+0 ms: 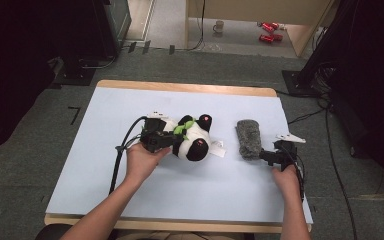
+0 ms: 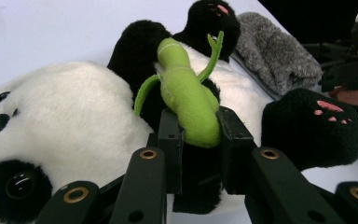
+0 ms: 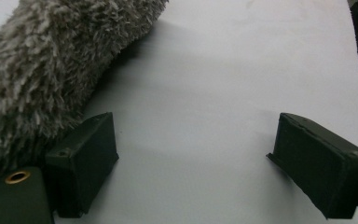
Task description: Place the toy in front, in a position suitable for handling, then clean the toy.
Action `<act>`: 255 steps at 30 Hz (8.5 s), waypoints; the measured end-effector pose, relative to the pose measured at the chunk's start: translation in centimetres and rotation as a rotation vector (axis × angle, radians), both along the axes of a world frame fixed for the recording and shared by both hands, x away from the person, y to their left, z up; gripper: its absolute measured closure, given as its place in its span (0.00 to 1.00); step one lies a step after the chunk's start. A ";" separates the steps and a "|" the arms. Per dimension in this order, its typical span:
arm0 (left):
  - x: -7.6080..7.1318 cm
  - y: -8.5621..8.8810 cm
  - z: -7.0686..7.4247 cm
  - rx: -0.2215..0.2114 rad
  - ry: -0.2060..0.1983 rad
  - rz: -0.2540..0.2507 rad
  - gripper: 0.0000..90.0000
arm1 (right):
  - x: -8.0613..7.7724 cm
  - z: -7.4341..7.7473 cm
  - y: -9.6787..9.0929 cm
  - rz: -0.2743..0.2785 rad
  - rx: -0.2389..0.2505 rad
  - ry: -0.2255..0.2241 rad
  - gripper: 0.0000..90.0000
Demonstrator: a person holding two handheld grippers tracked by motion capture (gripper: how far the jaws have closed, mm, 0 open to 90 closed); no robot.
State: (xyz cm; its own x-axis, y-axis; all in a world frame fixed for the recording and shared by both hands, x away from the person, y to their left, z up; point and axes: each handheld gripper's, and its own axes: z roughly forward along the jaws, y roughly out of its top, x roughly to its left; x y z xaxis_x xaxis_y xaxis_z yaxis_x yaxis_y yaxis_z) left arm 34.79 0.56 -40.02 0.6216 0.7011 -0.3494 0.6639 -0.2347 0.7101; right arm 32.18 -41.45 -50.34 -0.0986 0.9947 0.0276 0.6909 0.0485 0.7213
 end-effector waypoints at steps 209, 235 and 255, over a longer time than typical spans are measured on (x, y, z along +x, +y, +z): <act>-0.1 9.7 -5.4 0.058 -0.154 -0.197 0.33 | 10.2 11.8 28.7 0.534 0.081 0.295 0.85; 0.4 9.9 -5.6 0.035 -0.141 -0.213 0.34 | 10.1 15.1 21.8 0.388 0.042 0.261 0.86; 0.4 9.9 -5.6 0.029 -0.142 -0.210 0.34 | 11.5 14.8 31.7 0.577 0.131 0.253 0.85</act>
State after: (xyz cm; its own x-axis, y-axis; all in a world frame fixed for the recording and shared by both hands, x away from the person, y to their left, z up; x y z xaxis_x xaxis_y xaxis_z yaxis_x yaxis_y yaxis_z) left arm 35.16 10.44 -45.65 0.7959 0.5600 -0.2301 0.4926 -0.3782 0.7837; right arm 43.68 -9.73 -35.50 -0.5915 0.7706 0.2375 0.7294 0.3858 0.5648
